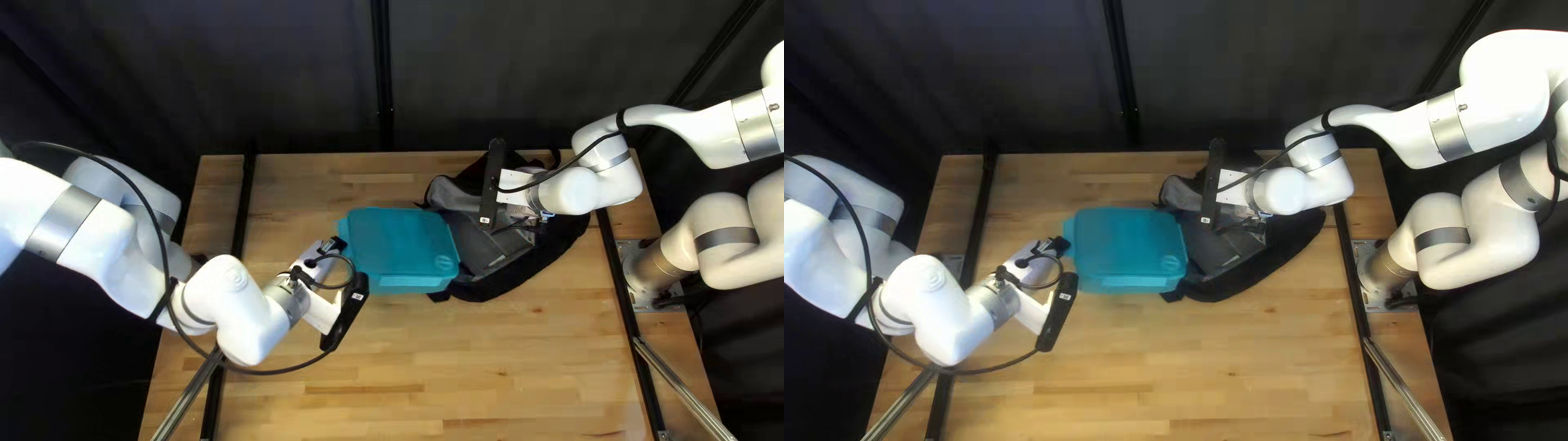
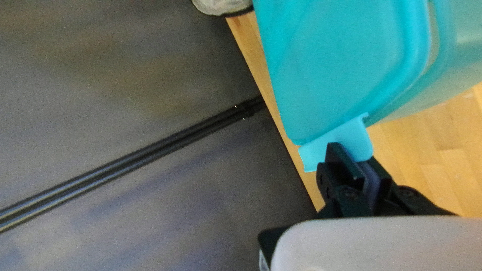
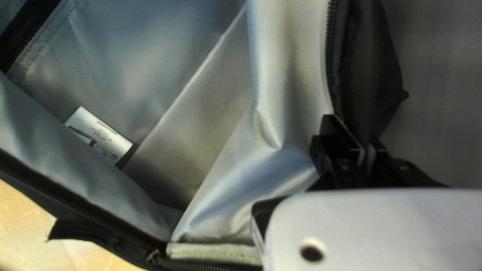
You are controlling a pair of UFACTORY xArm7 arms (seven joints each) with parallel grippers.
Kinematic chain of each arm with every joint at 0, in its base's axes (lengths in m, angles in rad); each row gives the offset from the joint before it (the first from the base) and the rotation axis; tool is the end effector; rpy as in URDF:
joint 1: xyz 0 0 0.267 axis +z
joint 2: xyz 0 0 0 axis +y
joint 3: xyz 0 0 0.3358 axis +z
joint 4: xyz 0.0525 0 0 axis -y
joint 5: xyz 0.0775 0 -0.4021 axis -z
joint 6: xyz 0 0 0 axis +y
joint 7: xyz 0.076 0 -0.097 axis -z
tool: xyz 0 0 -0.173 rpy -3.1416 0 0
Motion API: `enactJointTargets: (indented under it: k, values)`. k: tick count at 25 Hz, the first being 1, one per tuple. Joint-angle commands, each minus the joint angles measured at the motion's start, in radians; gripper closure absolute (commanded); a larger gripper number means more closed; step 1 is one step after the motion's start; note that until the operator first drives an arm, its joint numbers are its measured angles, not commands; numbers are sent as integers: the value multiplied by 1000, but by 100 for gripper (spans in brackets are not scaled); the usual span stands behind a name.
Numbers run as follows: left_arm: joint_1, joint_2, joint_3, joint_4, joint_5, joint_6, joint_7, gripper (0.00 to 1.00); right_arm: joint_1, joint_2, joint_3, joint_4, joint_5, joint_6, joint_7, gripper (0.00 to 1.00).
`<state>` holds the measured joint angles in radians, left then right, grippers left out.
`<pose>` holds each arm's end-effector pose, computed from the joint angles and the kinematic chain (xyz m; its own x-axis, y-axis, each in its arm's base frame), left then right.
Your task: Remove a lunch box from a kids backpack
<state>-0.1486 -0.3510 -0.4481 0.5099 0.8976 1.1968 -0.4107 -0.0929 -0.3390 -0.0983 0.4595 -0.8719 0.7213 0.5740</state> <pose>0.3738 -0.0182 0.1976 0.8333 -0.5182 -0.1926 -0.4352 -0.3999 -0.8067 0.3832 -0.1622 0.1401 0.9774 -0.0545 0.2042 -0.1511 -0.8558 0.4947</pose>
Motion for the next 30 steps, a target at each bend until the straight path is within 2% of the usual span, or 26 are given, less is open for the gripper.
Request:
enactJointTargets:
  k: [1, 10, 23, 30]
  values:
    - [-6, 39, -28, 1, -6, 16, -56, 100, 0, 0, 0, 0, 0, 0, 0, 100]
    - [-30, 121, -101, 22, -37, 94, -180, 100, 0, 0, 0, 0, 0, 0, 0, 100]
    - [-64, 113, -124, -22, -90, 72, -212, 100, 0, 0, 0, 0, 0, 0, 0, 100]
    - [-65, 139, -133, -35, -77, 55, -248, 100, 0, 0, 0, 0, 0, 0, 0, 100]
